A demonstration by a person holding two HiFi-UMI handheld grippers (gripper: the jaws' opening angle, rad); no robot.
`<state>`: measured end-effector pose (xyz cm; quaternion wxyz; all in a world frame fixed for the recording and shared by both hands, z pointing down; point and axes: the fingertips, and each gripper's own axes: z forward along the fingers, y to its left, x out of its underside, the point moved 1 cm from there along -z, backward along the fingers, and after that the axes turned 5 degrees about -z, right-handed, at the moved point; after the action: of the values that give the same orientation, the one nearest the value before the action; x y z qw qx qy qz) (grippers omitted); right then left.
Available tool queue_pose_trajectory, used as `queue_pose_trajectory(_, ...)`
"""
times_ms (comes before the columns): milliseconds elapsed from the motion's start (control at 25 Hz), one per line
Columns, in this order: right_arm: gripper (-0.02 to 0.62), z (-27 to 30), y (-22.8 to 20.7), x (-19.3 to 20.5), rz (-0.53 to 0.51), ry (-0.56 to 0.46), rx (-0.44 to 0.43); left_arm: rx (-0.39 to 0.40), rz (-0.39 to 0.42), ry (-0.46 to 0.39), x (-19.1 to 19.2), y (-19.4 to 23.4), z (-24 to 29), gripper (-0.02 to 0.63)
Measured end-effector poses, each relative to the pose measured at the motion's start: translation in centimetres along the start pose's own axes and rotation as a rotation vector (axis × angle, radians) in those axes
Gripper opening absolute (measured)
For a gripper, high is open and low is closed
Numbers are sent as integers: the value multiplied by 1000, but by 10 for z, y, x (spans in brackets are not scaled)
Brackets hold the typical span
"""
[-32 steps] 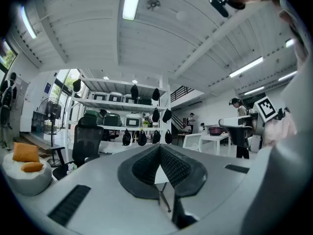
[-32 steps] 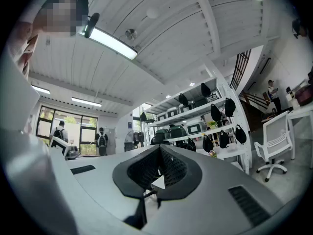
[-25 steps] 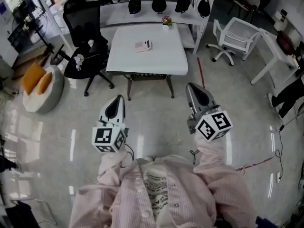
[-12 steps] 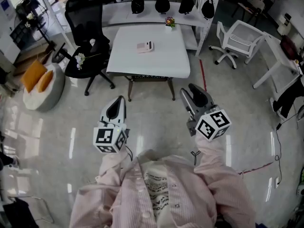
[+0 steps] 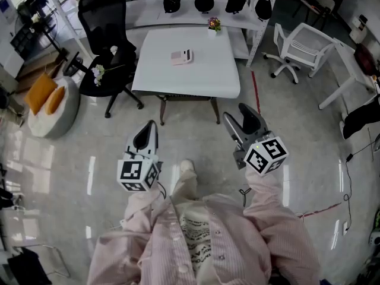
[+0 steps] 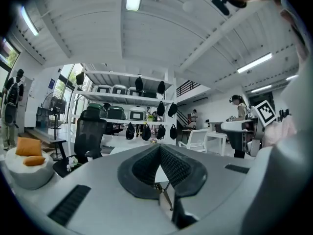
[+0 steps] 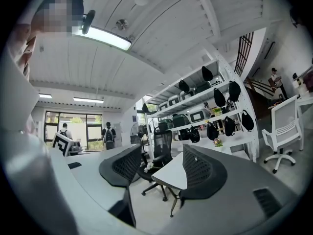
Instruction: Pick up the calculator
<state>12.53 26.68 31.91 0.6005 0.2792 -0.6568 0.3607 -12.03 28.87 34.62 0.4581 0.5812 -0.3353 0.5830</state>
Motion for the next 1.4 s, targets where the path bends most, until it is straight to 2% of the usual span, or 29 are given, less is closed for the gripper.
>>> queue_pose_trajectory(520,242,81,-45,11,25,33,30,7,-35,37,2,46,81,0)
queue_pose_trajectory(720,242,118,-68,13,32,33,75,30,-35,58,0,67,121,0)
queue_pose_trajectory(1080,241,173,-97,20,60,65,98,89,-52,68,-3,90,187,0)
queue_pose_trajectory(1400,241,204,-111,35,103,83,100,93,-62,86,3,111,215,0)
